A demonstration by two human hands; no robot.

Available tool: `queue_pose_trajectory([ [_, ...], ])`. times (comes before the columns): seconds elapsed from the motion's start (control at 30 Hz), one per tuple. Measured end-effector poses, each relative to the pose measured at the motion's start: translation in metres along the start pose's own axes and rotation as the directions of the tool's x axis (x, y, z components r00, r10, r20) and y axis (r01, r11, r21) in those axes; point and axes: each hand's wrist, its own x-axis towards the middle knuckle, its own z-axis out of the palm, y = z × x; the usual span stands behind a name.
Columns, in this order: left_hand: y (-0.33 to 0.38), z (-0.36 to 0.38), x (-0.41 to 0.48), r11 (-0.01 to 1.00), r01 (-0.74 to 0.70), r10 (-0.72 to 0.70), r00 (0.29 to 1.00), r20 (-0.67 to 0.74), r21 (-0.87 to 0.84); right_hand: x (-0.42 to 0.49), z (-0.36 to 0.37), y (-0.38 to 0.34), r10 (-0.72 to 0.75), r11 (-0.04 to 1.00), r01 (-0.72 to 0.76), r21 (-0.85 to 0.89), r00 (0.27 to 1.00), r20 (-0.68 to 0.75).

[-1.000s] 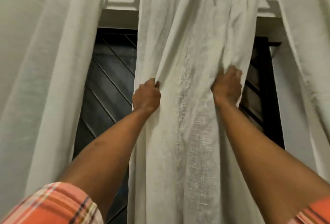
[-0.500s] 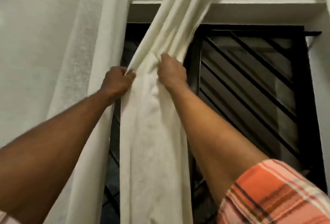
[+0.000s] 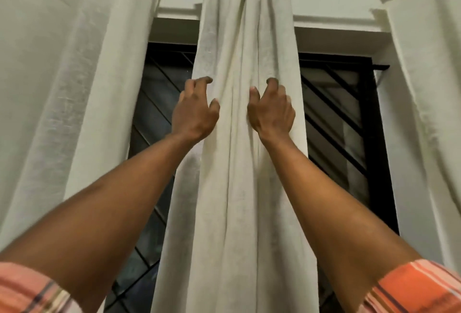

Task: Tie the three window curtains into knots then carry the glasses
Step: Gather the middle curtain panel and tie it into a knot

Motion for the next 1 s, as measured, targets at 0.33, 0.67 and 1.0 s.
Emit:
queue_pose_trajectory([
  [0.33, 0.047, 0.018, -0.004, 0.901, -0.403, 0.416, 0.907, -0.06, 0.161, 0.017, -0.011, 0.033, 0.121, 0.992, -0.125, -0.028, 0.986, -0.114],
  [0.67, 0.076, 0.051, -0.016, 0.944, -0.236, 0.222, 0.971, 0.088, 0.23, 0.002, -0.014, 0.057, 0.182, 0.935, -0.276, 0.221, 0.911, 0.37],
  [1.0, 0.045, 0.036, -0.015, 0.863, -0.051, -0.008, 0.993, 0.116, 0.502, 0.005, -0.035, 0.095, 0.563, 0.812, -0.573, 0.111, 0.819, 0.112],
])
